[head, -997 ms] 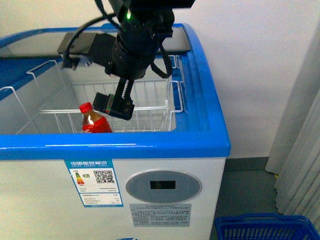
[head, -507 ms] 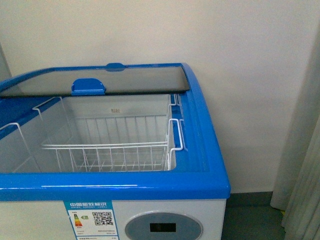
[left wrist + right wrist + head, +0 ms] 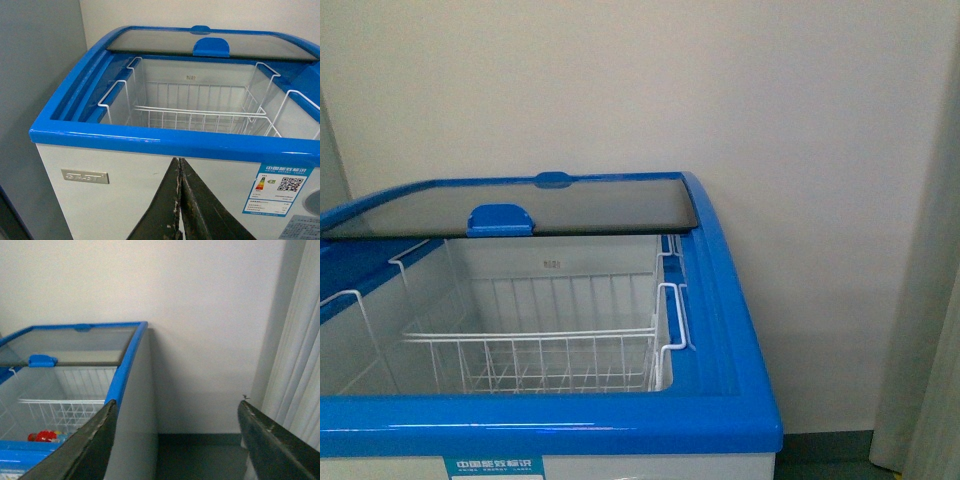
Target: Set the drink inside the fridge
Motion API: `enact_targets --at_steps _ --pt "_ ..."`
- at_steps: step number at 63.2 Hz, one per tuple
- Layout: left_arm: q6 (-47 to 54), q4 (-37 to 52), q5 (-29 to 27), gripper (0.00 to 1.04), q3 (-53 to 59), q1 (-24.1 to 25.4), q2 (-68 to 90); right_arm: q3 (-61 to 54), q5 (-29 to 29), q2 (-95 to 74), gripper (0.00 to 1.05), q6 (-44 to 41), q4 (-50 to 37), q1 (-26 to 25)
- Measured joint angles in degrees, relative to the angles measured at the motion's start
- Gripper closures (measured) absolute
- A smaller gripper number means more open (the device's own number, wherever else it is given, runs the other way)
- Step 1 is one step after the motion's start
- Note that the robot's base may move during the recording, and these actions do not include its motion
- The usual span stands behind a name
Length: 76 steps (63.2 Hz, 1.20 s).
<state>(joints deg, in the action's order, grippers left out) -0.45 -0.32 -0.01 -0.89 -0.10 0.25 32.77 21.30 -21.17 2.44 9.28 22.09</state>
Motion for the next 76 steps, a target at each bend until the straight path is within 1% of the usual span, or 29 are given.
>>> enact_targets --at_steps 3,5,10,15,16,21,22,24,26,28,32,52,76 --pt "0.00 0.00 0.00 1.02 0.00 0.00 0.00 -2.64 -1.75 1.11 0.48 -0.61 -0.81 -1.90" --pt "0.00 0.00 0.00 1.02 0.00 0.00 0.00 -5.90 -3.91 2.10 0.55 -1.03 -1.51 -3.65" --pt "0.00 0.00 0.00 1.02 0.00 0.00 0.00 -9.79 -6.40 3.82 0.67 -1.49 -2.60 -6.34" --pt "0.00 0.00 0.00 1.02 0.00 0.00 0.00 -13.57 -9.55 6.78 0.85 -1.90 -4.04 -9.64" --pt "0.00 0.00 0.00 1.02 0.00 0.00 0.00 -14.47 -10.29 7.54 0.90 -1.92 -4.44 -10.47" --pt "0.00 0.00 0.00 1.02 0.00 0.00 0.00 -16.48 -11.96 8.87 1.02 -2.12 -5.11 -12.17" --pt "0.00 0.00 0.00 1.02 0.00 0.00 0.00 -16.76 -12.15 9.05 1.02 -2.32 -5.22 -12.39" --pt "0.00 0.00 0.00 1.02 0.00 0.00 0.00 -17.57 -14.47 9.64 1.02 -2.19 -5.31 -13.79" --pt "0.00 0.00 0.00 1.02 0.00 0.00 0.00 -18.73 -18.64 10.34 1.02 -2.29 -5.55 -17.11" --pt "0.00 0.00 0.00 1.02 0.00 0.00 0.00 -19.56 -20.15 10.75 1.02 -2.29 -5.73 -19.30" --pt "0.00 0.00 0.00 1.02 0.00 0.00 0.00 -21.33 -20.63 12.15 1.02 -2.27 -6.45 -21.53" --pt "0.00 0.00 0.00 1.02 0.00 0.00 0.00 -26.67 -21.16 15.72 1.02 -2.27 -8.13 -21.86" --pt "0.00 0.00 0.00 1.02 0.00 0.00 0.00 -29.77 -21.18 18.29 1.02 -2.27 -8.76 -21.86"
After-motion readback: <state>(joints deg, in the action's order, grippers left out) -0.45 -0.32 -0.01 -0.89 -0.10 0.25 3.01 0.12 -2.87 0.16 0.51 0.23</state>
